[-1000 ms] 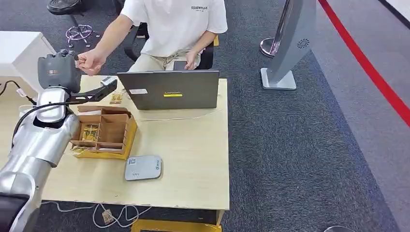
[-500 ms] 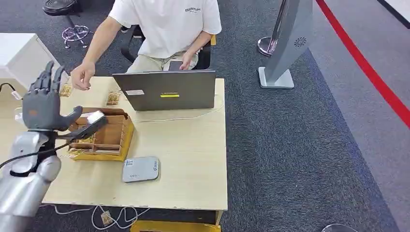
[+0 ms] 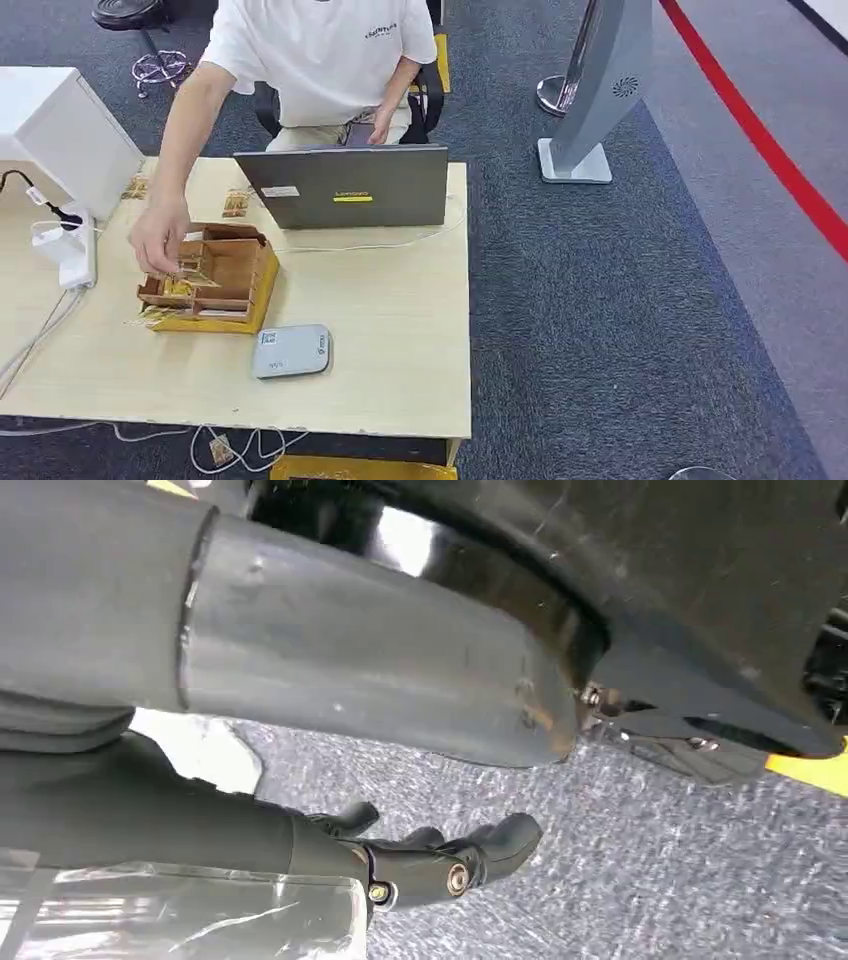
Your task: Pass the card to the sensor for recognition and then transmit it.
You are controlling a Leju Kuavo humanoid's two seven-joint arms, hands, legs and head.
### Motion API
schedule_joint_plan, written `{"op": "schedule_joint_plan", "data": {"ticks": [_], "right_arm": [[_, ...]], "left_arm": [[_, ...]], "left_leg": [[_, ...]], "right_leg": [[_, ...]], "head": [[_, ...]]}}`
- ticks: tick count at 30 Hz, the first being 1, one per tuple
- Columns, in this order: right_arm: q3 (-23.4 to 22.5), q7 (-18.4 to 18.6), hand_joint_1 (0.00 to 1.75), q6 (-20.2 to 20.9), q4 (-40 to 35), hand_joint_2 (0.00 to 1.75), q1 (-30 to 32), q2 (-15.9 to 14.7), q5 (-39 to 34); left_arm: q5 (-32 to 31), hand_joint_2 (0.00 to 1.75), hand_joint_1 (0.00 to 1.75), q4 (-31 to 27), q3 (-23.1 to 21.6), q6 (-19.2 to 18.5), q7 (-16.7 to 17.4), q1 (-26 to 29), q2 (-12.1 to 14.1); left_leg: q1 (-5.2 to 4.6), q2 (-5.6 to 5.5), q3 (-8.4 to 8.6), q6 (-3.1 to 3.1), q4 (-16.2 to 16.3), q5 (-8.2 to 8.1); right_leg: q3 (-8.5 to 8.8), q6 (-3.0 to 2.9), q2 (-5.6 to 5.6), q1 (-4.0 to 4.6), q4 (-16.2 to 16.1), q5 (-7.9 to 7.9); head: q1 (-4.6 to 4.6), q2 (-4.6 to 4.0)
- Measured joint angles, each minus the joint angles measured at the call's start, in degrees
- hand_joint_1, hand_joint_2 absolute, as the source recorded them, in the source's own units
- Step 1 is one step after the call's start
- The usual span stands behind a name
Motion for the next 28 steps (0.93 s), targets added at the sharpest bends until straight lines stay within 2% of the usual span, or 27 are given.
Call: {"op": "schedule_joint_plan", "data": {"ticks": [1,4,5,7,8,10,12,13,14,15,16,19,21,23,24,26,28], "right_arm": [[0.0,-0.1,0.0,-0.1,0.0,0.0,0.0,0.0,0.1],[0.1,-0.7,0.0,0.0,0.0,0.0,0.0,0.1,0.0],[0.1,-0.7,0.0,-0.1,0.0,0.0,0.0,0.1,0.0],[0.1,-0.7,0.0,-0.6,0.0,0.0,0.0,0.2,-0.3],[0.1,-0.6,0.0,-1.1,0.0,0.0,0.0,0.2,-0.5],[0.1,-0.2,0.0,-2.4,0.0,0.0,0.0,0.5,-0.5],[0.1,0.4,0.0,-3.1,0.0,0.0,0.0,0.8,-0.3],[0.2,0.7,0.0,-3.1,0.0,0.0,0.0,0.9,0.0],[0.4,0.8,0.0,-3.0,0.0,1.75,-0.1,1.0,0.3],[0.5,1.3,0.0,-2.8,0.0,1.75,-0.1,1.0,0.6],[0.7,1.9,0.0,-2.7,0.0,1.75,-0.1,1.0,1.2],[1.7,2.9,0.0,-2.8,0.0,1.75,-0.3,1.0,2.1],[2.0,2.7,0.0,-2.7,0.0,1.75,-0.4,1.0,2.4],[2.5,2.5,0.0,-2.3,0.0,1.75,-0.4,1.0,2.7],[2.7,2.4,0.0,-1.7,0.0,1.75,-0.4,1.0,2.8],[2.0,2.1,0.0,-0.9,-0.3,1.75,-0.4,0.9,3.3],[0.8,2.0,0.0,-0.3,-0.7,1.75,-0.3,0.7,3.8]], "left_arm": [[4.9,1.75,0.0,3.7,1.6,0.6,1.0,-0.6,-0.7],[20.6,1.75,0.0,15.7,5.1,-0.1,0.6,-1.3,-3.8],[25.5,1.75,0.0,20.3,5.8,-0.8,-1.0,-1.5,-5.2],[35.0,1.75,0.0,28.1,6.9,-3.8,-1.5,-1.8,-9.0],[39.0,0.0,0.0,32.4,7.4,-5.5,-2.1,-1.9,-11.0],[43.6,0.0,0.0,38.1,7.4,-6.7,-3.4,-1.9,-14.1],[45.0,0.0,0.0,44.3,7.9,-6.4,-4.1,-2.6,-18.0],[45.8,0.0,0.0,48.3,8.3,-5.5,-3.8,-3.0,-19.9],[46.3,0.0,0.0,50.8,8.5,-5.0,-3.6,-3.3,-21.8],[46.3,0.0,0.0,53.5,8.6,-4.0,-2.6,-3.5,-24.1],[45.6,1.75,0.0,55.6,8.6,-2.5,-1.1,-3.8,-25.8],[44.1,1.75,0.0,60.8,8.6,1.0,1.5,-4.8,-31.1],[42.2,1.75,0.0,62.8,8.3,2.7,3.4,-5.5,-33.2],[39.9,1.75,0.0,64.7,7.4,2.8,6.4,-6.0,-35.3],[37.8,1.75,0.0,65.3,6.5,2.0,8.4,-6.1,-35.9],[33.8,1.75,0.0,66.0,1.9,0.5,12.2,-5.8,-36.6],[33.2,1.75,0.0,66.3,-2.5,0.1,13.2,-5.6,-36.8]], "left_leg": [[-0.04,-0.12,0.0,0.0,0.0,0.0],[-0.1,-0.32,0.02,0.03,0.0,0.02],[-0.12,-0.36,0.02,0.03,0.0,0.02],[-0.21,-0.41,0.02,0.06,0.0,0.03],[-0.32,-0.42,0.02,0.08,0.0,0.04],[-0.3,-0.42,0.01,0.11,0.1,0.03],[-0.5,-0.46,-0.01,0.23,0.1,0.09],[-0.63,-0.47,0.0,0.36,0.1,0.1],[-0.64,-0.46,0.0,0.39,0.1,0.11],[-0.63,-0.46,0.0,0.47,0.1,0.1],[-0.62,-0.46,-0.03,0.54,0.2,0.11],[-0.65,-0.47,-0.03,0.61,0.2,0.13],[-0.65,-0.46,-0.02,0.65,0.2,0.15],[-0.65,-0.46,-0.02,0.67,0.2,0.17],[-0.63,-0.45,-0.01,0.68,0.2,0.18],[-0.6,-0.44,0.02,0.68,0.2,0.18],[-0.57,-0.44,0.02,0.67,0.2,0.18]], "right_leg": [[0.06,0.0,-0.13,-0.03,0.0,-0.02],[0.15,0.03,-0.32,-0.1,0.0,-0.06],[0.18,0.04,-0.36,-0.13,0.0,-0.06],[0.21,0.06,-0.41,-0.21,-0.1,-0.05],[0.22,0.08,-0.42,-0.32,-0.1,-0.04],[0.22,0.12,-0.42,-0.31,-0.1,-0.02],[0.23,0.3,-0.43,-0.49,-0.2,0.09],[0.22,0.37,-0.44,-0.61,-0.2,0.09],[0.22,0.4,-0.43,-0.63,-0.2,0.09],[0.22,0.43,-0.44,-0.63,-0.2,0.11],[0.22,0.48,-0.43,-0.62,-0.2,0.14],[0.21,0.61,-0.44,-0.66,-0.2,0.22],[0.22,0.65,-0.44,-0.66,-0.2,0.24],[0.22,0.67,-0.44,-0.66,-0.2,0.26],[0.21,0.68,-0.43,-0.64,-0.2,0.26],[0.22,0.67,-0.42,-0.59,-0.2,0.26],[0.22,0.67,-0.41,-0.56,-0.2,0.26]], "head": [[-0.04,0.0],[-0.09,0.0],[-0.07,0.0],[0.0,0.0],[0.02,0.0],[0.04,-0.02],[0.26,-0.02],[0.06,0.0],[-0.11,-0.02],[-0.15,-0.02],[0.02,0.0],[0.22,-0.02],[0.11,0.0],[0.22,0.0],[0.2,-0.02],[0.15,-0.02],[0.15,-0.02]]}}
